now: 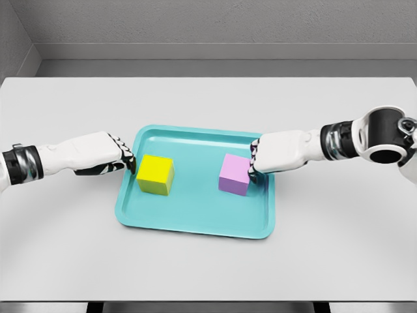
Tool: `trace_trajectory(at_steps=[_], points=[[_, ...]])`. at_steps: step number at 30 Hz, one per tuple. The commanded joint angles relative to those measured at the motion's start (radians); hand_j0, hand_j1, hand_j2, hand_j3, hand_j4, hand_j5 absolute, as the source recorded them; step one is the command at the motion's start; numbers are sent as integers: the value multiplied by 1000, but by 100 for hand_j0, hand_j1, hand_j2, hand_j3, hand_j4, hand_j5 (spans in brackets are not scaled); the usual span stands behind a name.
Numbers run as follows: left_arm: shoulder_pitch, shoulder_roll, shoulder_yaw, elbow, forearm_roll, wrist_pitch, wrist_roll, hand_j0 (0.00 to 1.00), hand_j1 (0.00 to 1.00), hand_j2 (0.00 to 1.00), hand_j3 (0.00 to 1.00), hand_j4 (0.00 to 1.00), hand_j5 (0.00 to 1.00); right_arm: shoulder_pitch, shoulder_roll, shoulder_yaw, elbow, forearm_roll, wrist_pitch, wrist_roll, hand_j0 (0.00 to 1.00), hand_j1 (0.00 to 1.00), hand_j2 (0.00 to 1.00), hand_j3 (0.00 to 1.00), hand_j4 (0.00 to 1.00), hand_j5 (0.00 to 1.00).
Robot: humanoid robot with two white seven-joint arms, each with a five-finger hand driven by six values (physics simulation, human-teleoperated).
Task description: Push two cubes
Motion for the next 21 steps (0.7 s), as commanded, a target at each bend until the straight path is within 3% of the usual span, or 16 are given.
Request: trace_trajectory(at_steps=[1,5,21], points=[[0,0,0,-15,6,3,0,47,47,47,47,47,47,0,15,5,3,14,-8,-4,72,72,72,72,72,72],[2,0,0,-20,6,3,0,47,47,47,47,47,47,-6,38,5,29,16,-8,-4,72,72,72,72,72,72],[26,-1,1,-79,6,3,0,47,47,47,47,47,47,-15,66,5,20,16,-8,-4,72,72,72,72,72,72]])
